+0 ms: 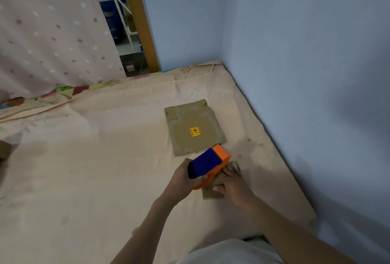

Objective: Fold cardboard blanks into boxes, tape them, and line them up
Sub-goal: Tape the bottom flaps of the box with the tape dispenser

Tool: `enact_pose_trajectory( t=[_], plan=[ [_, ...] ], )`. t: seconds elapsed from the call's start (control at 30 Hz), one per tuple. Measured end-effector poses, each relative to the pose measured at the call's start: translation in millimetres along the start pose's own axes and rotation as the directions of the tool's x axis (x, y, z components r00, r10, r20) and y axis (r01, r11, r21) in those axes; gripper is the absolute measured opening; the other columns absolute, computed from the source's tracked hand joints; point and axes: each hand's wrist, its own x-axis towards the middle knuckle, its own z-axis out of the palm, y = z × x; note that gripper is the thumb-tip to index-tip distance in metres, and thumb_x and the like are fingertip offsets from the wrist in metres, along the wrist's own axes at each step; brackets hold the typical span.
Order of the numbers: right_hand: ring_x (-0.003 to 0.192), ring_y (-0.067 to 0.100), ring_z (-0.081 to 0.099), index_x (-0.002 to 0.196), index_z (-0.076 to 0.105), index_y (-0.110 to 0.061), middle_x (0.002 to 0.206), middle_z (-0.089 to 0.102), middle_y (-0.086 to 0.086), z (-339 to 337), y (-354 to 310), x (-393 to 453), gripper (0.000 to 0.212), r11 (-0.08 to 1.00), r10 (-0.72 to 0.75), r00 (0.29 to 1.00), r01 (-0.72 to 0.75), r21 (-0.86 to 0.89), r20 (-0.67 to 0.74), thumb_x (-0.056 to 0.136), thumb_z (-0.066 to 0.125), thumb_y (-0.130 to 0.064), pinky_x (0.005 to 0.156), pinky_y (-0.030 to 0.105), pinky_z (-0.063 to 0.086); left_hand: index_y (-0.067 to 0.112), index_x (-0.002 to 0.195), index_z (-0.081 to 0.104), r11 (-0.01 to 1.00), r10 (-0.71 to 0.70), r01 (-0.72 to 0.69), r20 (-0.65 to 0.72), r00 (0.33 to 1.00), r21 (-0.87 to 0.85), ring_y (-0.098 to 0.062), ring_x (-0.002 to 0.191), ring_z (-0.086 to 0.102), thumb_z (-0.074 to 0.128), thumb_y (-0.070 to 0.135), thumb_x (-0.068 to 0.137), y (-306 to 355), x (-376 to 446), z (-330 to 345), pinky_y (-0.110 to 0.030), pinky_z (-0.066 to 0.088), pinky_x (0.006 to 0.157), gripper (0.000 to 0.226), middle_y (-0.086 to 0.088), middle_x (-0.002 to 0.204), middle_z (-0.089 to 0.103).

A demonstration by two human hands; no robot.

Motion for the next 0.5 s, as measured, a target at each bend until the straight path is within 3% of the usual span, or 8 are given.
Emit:
enact_pose_trajectory(
  t=[0.1,0.2,0.27,0.33,0.4,0.5],
  plan=[
    [0.153,0.013,0.012,0.153,0.034,-0.030,0.162,0.026,-0.011,8.8,6.5,-6.0,0.057,0.983,-0.034,0.997,0.046,0.179,-0.070,0.100,0.054,-0.038,0.125,0.038,0.007,0.028,0.120,0.045,0.999,0.024,-0.025,0.034,0.999,0.032,-0.006,0.104,0.057,0.081,0.038,0.079,-2.8,1.6,-1.3,-0.017,0.053,0.075,0.056,0.015,0.113,0.057],
    [0.143,0.009,0.032,0.148,0.044,-0.029,0.154,0.038,-0.010,11.3,16.6,-18.9,0.049,0.939,-0.008,0.983,0.070,0.337,-0.181,0.101,0.055,-0.026,0.115,0.029,0.035,0.026,0.121,0.046,0.998,0.068,-0.068,0.056,0.996,0.011,-0.007,0.106,0.058,0.081,0.038,0.080,-3.9,0.2,-3.6,-0.016,0.054,0.075,0.056,0.013,0.115,0.058],
    [0.117,0.010,0.058,0.128,0.063,-0.020,0.127,0.062,-0.004,4.4,17.9,-24.8,0.030,0.888,0.159,0.922,0.023,0.459,-0.354,0.100,0.055,-0.013,0.096,0.013,0.046,0.025,0.121,0.047,0.995,0.096,-0.096,0.070,0.993,-0.001,-0.009,0.107,0.058,0.081,0.038,0.080,-4.7,-1.5,-5.1,-0.016,0.055,0.076,0.054,0.010,0.117,0.059],
    [0.094,0.010,0.065,0.106,0.072,-0.014,0.098,0.070,-0.006,-14.6,18.2,-25.1,0.019,0.762,0.429,0.801,-0.073,0.643,-0.417,0.098,0.056,-0.007,0.076,0.002,0.042,0.024,0.120,0.048,0.994,0.110,-0.109,0.078,0.991,-0.012,-0.009,0.105,0.059,0.080,0.034,0.081,-5.2,-2.4,-5.8,-0.017,0.055,0.076,0.052,0.010,0.115,0.060],
    [0.089,0.008,0.065,0.096,0.074,-0.016,0.089,0.070,-0.010,-38.1,21.0,-21.3,0.017,0.599,0.561,0.774,-0.135,0.789,-0.293,0.099,0.057,-0.013,0.070,0.009,0.044,0.024,0.119,0.048,0.993,0.115,-0.114,0.082,0.990,-0.016,-0.007,0.104,0.059,0.080,0.032,0.081,-5.3,-2.4,-6.0,-0.017,0.054,0.075,0.050,0.012,0.113,0.060],
    [0.088,0.011,0.071,0.102,0.072,-0.011,0.094,0.073,-0.003,-62.0,25.2,-11.3,0.017,0.455,0.481,0.877,-0.252,0.854,0.002,0.101,0.056,-0.018,0.074,0.019,0.053,0.026,0.118,0.048,0.990,0.137,-0.138,0.106,0.985,0.003,-0.008,0.105,0.060,0.080,0.031,0.081,-3.4,-0.7,-5.6,-0.018,0.055,0.077,0.049,0.013,0.113,0.060]
  ],
)
